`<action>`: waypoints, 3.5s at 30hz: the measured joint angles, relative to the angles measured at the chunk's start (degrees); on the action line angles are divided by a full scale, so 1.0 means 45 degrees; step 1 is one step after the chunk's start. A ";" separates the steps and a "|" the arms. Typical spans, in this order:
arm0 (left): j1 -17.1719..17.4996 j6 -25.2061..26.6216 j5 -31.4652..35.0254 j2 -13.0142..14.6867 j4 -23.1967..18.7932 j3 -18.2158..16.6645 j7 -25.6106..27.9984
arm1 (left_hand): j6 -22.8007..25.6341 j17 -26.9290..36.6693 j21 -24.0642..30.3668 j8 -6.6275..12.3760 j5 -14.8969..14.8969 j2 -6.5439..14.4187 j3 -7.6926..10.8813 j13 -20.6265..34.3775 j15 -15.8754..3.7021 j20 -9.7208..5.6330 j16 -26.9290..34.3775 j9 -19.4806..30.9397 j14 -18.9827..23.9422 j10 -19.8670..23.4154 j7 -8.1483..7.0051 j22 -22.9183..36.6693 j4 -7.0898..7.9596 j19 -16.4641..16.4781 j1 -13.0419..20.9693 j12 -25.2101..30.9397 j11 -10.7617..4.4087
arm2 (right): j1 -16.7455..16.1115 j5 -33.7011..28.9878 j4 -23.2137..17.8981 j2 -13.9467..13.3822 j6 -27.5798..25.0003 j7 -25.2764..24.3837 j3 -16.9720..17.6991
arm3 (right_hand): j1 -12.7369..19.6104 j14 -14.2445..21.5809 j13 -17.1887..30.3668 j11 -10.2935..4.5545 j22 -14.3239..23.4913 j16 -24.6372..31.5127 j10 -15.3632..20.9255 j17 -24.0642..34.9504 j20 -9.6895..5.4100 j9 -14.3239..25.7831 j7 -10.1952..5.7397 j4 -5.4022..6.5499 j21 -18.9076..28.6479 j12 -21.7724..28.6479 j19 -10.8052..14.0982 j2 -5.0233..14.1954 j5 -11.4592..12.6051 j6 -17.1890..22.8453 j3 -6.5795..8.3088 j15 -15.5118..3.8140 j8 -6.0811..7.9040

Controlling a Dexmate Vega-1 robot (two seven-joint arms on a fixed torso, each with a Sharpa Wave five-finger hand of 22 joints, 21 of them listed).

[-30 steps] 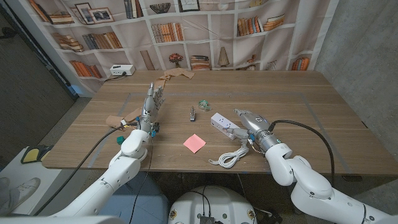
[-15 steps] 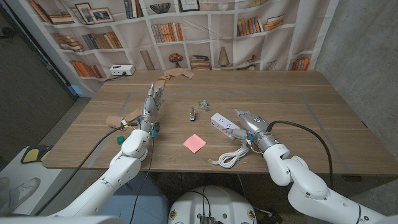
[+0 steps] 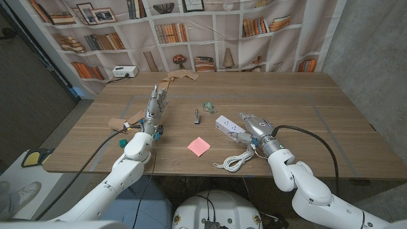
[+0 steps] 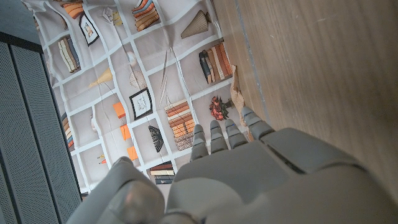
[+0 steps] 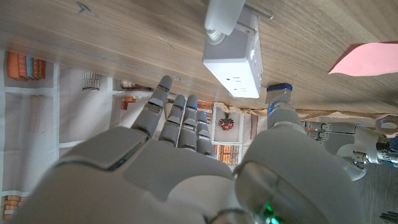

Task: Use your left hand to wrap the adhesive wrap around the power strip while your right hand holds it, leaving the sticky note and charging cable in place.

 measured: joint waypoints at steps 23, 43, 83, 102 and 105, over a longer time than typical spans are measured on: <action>0.0128 0.0098 -0.0063 0.0117 -0.0142 -0.0060 0.0000 | 0.0000 0.0000 0.0000 0.0000 0.0000 0.0000 -0.0034 0.0000 0.0000 0.0000 0.0000 0.0000 0.0000 0.0000 0.0000 0.0000 -0.0036 0.0000 0.0000 0.0000 0.0000 | 0.0124 -0.0534 0.0333 0.0216 -0.0134 0.0214 -0.0291 | 0.0103 0.0025 0.0121 -0.0029 0.0000 0.0047 0.0111 0.0058 -0.0044 -0.0002 -0.0003 0.0053 -0.0014 0.0097 0.0044 -0.0003 0.0000 0.0235 0.0051 -0.0025 0.0000; 0.0167 0.0117 -0.0043 0.0116 -0.0215 -0.0064 0.0029 | 0.0000 0.0000 0.0000 0.0000 0.0000 0.0105 -0.0069 0.0000 0.0000 0.0000 0.0000 0.0000 0.0000 0.0000 0.0000 0.0000 -0.0072 0.0000 0.0003 0.0000 0.0000 | 0.0125 -0.0696 0.0555 0.0305 -0.0199 0.0243 -0.0311 | 0.0200 0.0609 0.0267 -0.0039 -0.0001 0.0276 0.0496 0.0180 -0.0262 -0.0004 -0.0046 0.0057 -0.0012 0.0377 0.0545 0.0002 0.0000 0.0636 0.0055 -0.0133 0.0089; 0.0459 0.0145 0.0114 0.0179 -0.0563 -0.0093 0.0309 | 0.0000 0.0000 0.0000 0.0000 0.0000 0.0104 -0.0123 0.0000 0.0000 0.0000 0.0000 0.0000 0.0000 0.0000 0.0000 0.0000 -0.0018 0.0000 0.0002 0.0000 0.0000 | 0.0171 -0.0873 0.0753 0.0363 -0.0387 0.0447 -0.0565 | 0.0384 0.1869 0.0589 -0.0067 0.0123 0.1036 0.0877 0.0725 -0.0133 0.0059 -0.0046 0.0284 0.0460 0.0612 0.2086 0.0050 0.0000 0.1001 -0.0075 -0.0458 0.0088; 0.0548 0.0240 0.0197 0.0219 -0.0761 -0.0092 0.0406 | 0.0000 0.0000 0.0000 0.0000 0.0000 0.0103 -0.0175 0.0000 0.0000 0.0000 0.0000 0.0000 0.0000 0.0000 0.0000 0.0000 -0.0072 0.0000 0.0002 0.0000 0.0000 | 0.0072 -0.0969 0.0726 0.0376 -0.0337 0.0260 -0.0587 | 0.0299 0.2298 0.0656 -0.0170 0.0182 0.1366 0.1601 0.1002 -0.0157 0.0025 -0.0205 0.0422 0.0460 0.0939 0.2210 -0.0035 0.0000 0.1749 -0.0289 -0.0614 0.0188; 0.0557 0.0243 0.0199 0.0221 -0.0791 -0.0090 0.0407 | 0.0000 0.0000 0.0000 0.0000 0.0000 0.0103 -0.0175 0.0000 0.0000 0.0000 0.0000 0.0000 0.0000 0.0000 0.0000 0.0000 -0.0072 0.0000 0.0002 0.0000 0.0000 | 0.0072 -0.1012 0.0776 0.0412 -0.0315 0.0214 -0.0609 | 0.0299 0.2300 0.0716 -0.0159 0.0182 0.1366 0.1605 0.1003 -0.0184 0.0025 -0.0135 0.0422 0.0460 0.0987 0.2320 -0.0034 0.0000 0.1818 -0.0289 -0.0616 0.0188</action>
